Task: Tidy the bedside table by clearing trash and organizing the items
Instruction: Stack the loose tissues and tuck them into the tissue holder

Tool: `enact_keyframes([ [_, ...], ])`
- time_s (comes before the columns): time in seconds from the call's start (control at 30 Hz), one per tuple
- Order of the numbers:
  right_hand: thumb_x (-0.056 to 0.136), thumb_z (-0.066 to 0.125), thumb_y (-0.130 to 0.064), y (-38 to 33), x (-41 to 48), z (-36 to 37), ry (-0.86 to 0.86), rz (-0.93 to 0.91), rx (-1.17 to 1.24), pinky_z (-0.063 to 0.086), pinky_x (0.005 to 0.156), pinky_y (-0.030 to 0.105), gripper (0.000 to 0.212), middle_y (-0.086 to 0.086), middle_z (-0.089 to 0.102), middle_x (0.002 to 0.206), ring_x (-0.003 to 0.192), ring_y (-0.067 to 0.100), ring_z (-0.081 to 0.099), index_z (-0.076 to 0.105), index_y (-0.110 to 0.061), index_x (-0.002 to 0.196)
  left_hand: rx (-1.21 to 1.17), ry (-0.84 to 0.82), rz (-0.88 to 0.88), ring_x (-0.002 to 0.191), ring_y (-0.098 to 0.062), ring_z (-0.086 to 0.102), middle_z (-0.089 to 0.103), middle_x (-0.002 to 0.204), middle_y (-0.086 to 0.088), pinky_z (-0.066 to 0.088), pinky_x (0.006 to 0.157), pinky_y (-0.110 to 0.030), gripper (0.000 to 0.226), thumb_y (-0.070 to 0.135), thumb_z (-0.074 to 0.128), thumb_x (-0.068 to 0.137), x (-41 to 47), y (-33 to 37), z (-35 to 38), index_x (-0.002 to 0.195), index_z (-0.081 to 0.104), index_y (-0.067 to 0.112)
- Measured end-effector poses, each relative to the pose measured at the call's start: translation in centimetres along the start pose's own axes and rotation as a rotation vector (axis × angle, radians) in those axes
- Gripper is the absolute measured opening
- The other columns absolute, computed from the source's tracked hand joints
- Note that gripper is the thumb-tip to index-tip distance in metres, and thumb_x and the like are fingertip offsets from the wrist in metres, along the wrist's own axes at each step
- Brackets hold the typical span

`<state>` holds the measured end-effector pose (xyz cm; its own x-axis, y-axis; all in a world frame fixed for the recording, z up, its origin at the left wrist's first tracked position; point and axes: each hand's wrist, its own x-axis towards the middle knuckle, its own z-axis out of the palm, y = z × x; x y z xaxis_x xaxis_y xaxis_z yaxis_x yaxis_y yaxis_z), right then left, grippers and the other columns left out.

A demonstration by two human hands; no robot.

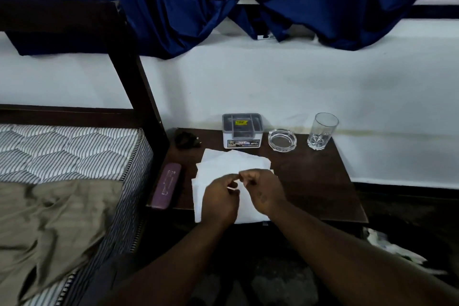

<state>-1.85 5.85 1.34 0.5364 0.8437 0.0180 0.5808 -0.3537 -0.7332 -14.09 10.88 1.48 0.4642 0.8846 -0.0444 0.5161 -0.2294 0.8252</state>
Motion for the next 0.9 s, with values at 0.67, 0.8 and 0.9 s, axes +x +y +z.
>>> enact_keyframes([
  [0.67, 0.088, 0.067, -0.032, 4.8, 1.6, 0.7, 0.064, 0.132, -0.374, 0.041, 0.103, 0.038, 0.046, -0.002, 0.054, 0.136, 0.128, 0.025, 0.047, 0.052, -0.029, 0.131, 0.484, 0.053, -0.017, 0.139, -0.026, 0.038, 0.045, 0.151, 0.003, 0.034, 0.111, -0.044, 0.061, 0.044, 0.075, 0.081, 3.3, -4.2, 3.8, 0.137, 0.052, 0.035],
  [0.8, 0.09, 0.066, -0.024, 5.4, 2.3, 0.6, 0.086, 0.138, -0.294, 0.037, 0.107, 0.037, 0.044, 0.002, 0.056, 0.135, 0.127, 0.027, 0.048, 0.052, -0.022, 0.132, 0.477, 0.068, -0.017, 0.138, -0.026, 0.039, 0.046, 0.15, 0.003, 0.035, 0.111, -0.044, 0.062, 0.045, 0.075, 0.08, 3.4, -4.6, 3.8, 0.136, 0.052, 0.034],
  [0.9, 0.088, 0.068, -0.013, 5.4, 2.8, 0.6, 0.159, 0.154, -0.154, 0.04, 0.105, 0.037, 0.041, 0.006, 0.059, 0.127, 0.119, 0.029, 0.054, 0.057, -0.017, 0.127, 0.456, 0.068, -0.009, 0.138, -0.026, 0.038, 0.047, 0.15, 0.003, 0.035, 0.112, -0.045, 0.061, 0.043, 0.076, 0.08, 3.4, -4.6, 3.8, 0.135, 0.053, 0.034],
])
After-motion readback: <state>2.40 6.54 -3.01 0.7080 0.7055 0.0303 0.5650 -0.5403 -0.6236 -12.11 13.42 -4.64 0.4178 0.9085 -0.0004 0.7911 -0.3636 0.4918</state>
